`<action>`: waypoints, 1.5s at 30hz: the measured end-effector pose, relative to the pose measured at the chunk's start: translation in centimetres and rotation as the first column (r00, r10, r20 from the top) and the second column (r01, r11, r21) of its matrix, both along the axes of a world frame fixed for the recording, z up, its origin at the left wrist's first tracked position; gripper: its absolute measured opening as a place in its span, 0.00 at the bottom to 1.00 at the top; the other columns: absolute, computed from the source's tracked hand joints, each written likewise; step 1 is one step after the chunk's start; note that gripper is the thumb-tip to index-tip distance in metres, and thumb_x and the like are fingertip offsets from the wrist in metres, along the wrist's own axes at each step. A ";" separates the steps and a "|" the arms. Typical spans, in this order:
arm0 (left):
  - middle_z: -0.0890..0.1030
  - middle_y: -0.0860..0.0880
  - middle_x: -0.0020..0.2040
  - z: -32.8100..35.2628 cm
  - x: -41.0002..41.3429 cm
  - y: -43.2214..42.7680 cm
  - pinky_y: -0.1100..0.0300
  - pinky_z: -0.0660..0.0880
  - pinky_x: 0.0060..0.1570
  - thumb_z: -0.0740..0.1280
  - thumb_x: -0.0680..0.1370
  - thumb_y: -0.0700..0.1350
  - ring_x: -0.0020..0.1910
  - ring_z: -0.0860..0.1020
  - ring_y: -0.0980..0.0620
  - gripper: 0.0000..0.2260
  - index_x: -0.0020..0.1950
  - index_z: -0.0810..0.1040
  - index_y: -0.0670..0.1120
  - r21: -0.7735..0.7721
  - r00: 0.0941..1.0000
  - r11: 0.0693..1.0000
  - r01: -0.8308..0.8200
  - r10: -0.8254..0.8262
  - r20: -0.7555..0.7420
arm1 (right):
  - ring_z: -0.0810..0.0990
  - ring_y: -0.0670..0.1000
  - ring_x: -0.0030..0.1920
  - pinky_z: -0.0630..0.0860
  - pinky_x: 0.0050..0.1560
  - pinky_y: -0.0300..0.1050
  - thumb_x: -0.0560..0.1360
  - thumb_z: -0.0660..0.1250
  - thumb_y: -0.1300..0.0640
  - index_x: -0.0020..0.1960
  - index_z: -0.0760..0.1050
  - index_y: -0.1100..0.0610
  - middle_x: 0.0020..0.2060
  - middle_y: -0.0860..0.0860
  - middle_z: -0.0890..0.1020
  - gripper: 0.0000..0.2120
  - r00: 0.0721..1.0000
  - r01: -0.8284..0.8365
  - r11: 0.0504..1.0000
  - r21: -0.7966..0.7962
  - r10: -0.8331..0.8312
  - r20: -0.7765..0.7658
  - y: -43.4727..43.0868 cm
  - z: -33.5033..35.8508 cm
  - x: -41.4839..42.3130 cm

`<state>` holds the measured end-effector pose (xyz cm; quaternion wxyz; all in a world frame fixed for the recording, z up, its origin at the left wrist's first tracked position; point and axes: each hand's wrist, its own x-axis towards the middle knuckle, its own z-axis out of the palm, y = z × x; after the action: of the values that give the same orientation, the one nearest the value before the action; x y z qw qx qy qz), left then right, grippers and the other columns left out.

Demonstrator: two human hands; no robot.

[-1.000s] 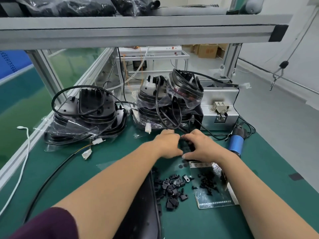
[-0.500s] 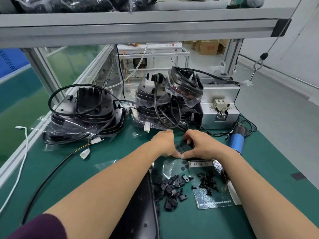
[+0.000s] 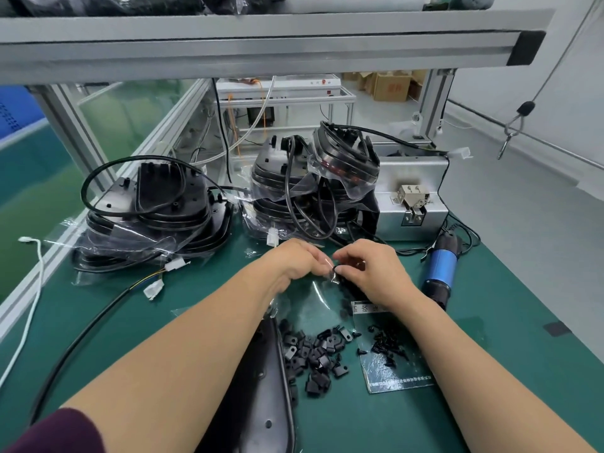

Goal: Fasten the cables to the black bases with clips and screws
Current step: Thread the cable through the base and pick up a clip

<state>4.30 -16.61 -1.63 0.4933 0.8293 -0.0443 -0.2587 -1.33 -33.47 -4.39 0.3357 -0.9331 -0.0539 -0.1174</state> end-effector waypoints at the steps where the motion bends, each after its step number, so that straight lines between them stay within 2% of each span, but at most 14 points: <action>1: 0.86 0.52 0.40 0.0 0.0 0.0 0.61 0.66 0.49 0.74 0.71 0.36 0.49 0.78 0.56 0.09 0.35 0.84 0.49 -0.015 1.000 1.000 -0.012 0.011 -0.009 | 0.80 0.45 0.46 0.73 0.51 0.37 0.73 0.76 0.57 0.53 0.85 0.52 0.45 0.46 0.83 0.09 1.000 0.006 1.000 0.006 -0.006 0.011 0.0 0.0 -0.1; 3: 0.86 0.52 0.40 -0.2 0.1 0.1 0.59 0.64 0.56 0.74 0.70 0.36 0.50 0.77 0.57 0.09 0.34 0.84 0.49 -0.043 1.000 0.999 -0.018 0.017 -0.023 | 0.80 0.46 0.46 0.73 0.51 0.37 0.72 0.76 0.57 0.51 0.85 0.52 0.45 0.46 0.84 0.08 0.999 0.025 0.999 0.022 -0.026 0.034 0.1 -0.1 -0.4; 7: 0.85 0.54 0.37 -0.5 0.1 0.1 0.56 0.65 0.63 0.74 0.70 0.35 0.51 0.78 0.55 0.11 0.32 0.84 0.49 -0.073 1.000 0.997 -0.015 0.013 -0.028 | 0.78 0.44 0.45 0.68 0.47 0.25 0.73 0.76 0.56 0.48 0.85 0.52 0.43 0.45 0.83 0.04 0.996 0.064 0.998 0.010 -0.065 0.056 0.3 -0.2 -0.7; 8: 0.85 0.53 0.38 -0.6 0.1 0.1 0.55 0.64 0.64 0.74 0.70 0.35 0.52 0.78 0.55 0.11 0.31 0.84 0.50 -0.075 1.000 0.997 -0.015 0.013 -0.029 | 0.78 0.44 0.45 0.69 0.48 0.27 0.73 0.75 0.56 0.48 0.85 0.52 0.43 0.45 0.83 0.04 0.997 0.057 0.998 -0.004 -0.057 0.051 0.4 -0.2 -0.7; 11: 0.85 0.52 0.42 -0.8 0.2 0.2 0.52 0.62 0.67 0.75 0.70 0.36 0.59 0.76 0.50 0.11 0.31 0.84 0.50 -0.085 0.999 0.996 -0.026 0.023 -0.034 | 0.79 0.48 0.47 0.75 0.53 0.46 0.75 0.73 0.56 0.48 0.84 0.53 0.44 0.47 0.82 0.03 0.998 0.038 0.997 -0.070 -0.034 0.058 0.8 -0.4 -0.6; 13: 0.86 0.50 0.44 -0.9 0.2 0.2 0.52 0.61 0.68 0.75 0.70 0.35 0.59 0.76 0.50 0.09 0.33 0.84 0.49 -0.100 0.999 0.994 -0.036 0.032 -0.037 | 0.79 0.50 0.48 0.76 0.53 0.51 0.75 0.72 0.56 0.48 0.83 0.53 0.44 0.47 0.82 0.03 0.996 0.052 0.993 -0.108 -0.044 0.079 1.0 -0.5 -0.7; 17: 0.85 0.49 0.46 -0.8 0.1 0.2 0.54 0.62 0.67 0.75 0.70 0.36 0.57 0.76 0.52 0.05 0.40 0.84 0.45 -0.097 0.998 0.994 -0.050 0.046 -0.041 | 0.77 0.48 0.45 0.76 0.50 0.51 0.75 0.72 0.54 0.45 0.79 0.51 0.41 0.45 0.79 0.02 0.995 0.062 0.989 -0.135 -0.051 0.084 1.0 -0.5 -0.7; 21: 0.84 0.54 0.37 -0.9 0.1 0.2 0.54 0.62 0.67 0.74 0.71 0.35 0.51 0.77 0.55 0.11 0.32 0.83 0.49 -0.107 1.000 0.994 -0.016 0.014 -0.026 | 0.77 0.48 0.45 0.76 0.51 0.50 0.75 0.72 0.54 0.45 0.77 0.49 0.43 0.45 0.79 0.04 0.999 0.037 0.996 -0.086 -0.035 0.030 0.7 -0.2 -0.5; 26: 0.85 0.51 0.40 -1.1 0.2 0.2 0.49 0.60 0.72 0.74 0.70 0.35 0.61 0.76 0.48 0.09 0.34 0.84 0.48 -0.099 0.999 0.995 -0.030 0.028 -0.024 | 0.78 0.50 0.50 0.74 0.54 0.50 0.77 0.70 0.55 0.50 0.81 0.52 0.46 0.47 0.81 0.03 0.998 0.028 0.992 -0.127 -0.022 0.051 1.1 -0.7 -0.9; 30: 0.85 0.49 0.39 -1.1 0.0 0.2 0.52 0.61 0.68 0.75 0.70 0.39 0.59 0.77 0.49 0.04 0.36 0.84 0.46 -0.134 0.997 0.989 -0.070 0.066 -0.031 | 0.78 0.50 0.48 0.74 0.50 0.50 0.77 0.68 0.53 0.48 0.79 0.52 0.45 0.45 0.79 0.03 0.995 0.063 0.980 -0.187 -0.047 0.087 1.4 -0.7 -1.0; 34: 0.84 0.49 0.38 -1.2 0.0 0.1 0.55 0.61 0.61 0.74 0.71 0.42 0.54 0.77 0.52 0.11 0.28 0.82 0.48 -0.131 0.997 0.988 -0.078 0.079 0.002 | 0.76 0.49 0.45 0.72 0.45 0.48 0.77 0.67 0.53 0.46 0.75 0.50 0.43 0.44 0.76 0.02 0.993 0.055 0.979 -0.195 -0.033 0.115 1.4 -0.8 -1.0; 39: 0.83 0.48 0.36 -1.2 0.0 0.1 0.55 0.62 0.64 0.73 0.72 0.42 0.55 0.78 0.48 0.05 0.36 0.84 0.45 -0.120 0.999 0.991 -0.054 0.053 -0.006 | 0.75 0.46 0.42 0.73 0.45 0.47 0.76 0.65 0.51 0.45 0.71 0.47 0.42 0.44 0.75 0.04 0.999 0.012 0.983 -0.182 -0.004 0.045 1.2 -0.8 -1.0; 43: 0.85 0.45 0.45 -1.0 -0.2 0.2 0.58 0.62 0.57 0.74 0.72 0.42 0.53 0.78 0.53 0.04 0.37 0.85 0.46 -0.110 0.999 0.993 -0.041 0.041 0.002 | 0.76 0.45 0.41 0.72 0.44 0.44 0.76 0.67 0.55 0.43 0.74 0.49 0.41 0.45 0.78 0.04 1.000 0.014 0.999 -0.053 -0.012 0.028 0.9 -0.3 -1.0; 45: 0.85 0.47 0.43 -1.0 -0.3 0.1 0.58 0.65 0.54 0.75 0.72 0.43 0.51 0.78 0.54 0.04 0.36 0.85 0.48 -0.085 0.999 0.996 -0.025 0.026 0.021 | 0.77 0.45 0.41 0.71 0.43 0.41 0.76 0.68 0.58 0.42 0.76 0.52 0.39 0.45 0.80 0.04 0.998 0.050 0.997 0.067 -0.051 0.020 0.6 0.5 -1.2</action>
<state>3.99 -16.46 -2.68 0.5307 0.8110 -0.0502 -0.2410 -2.48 -32.87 -3.90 0.3629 -0.9212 -0.0299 -0.1375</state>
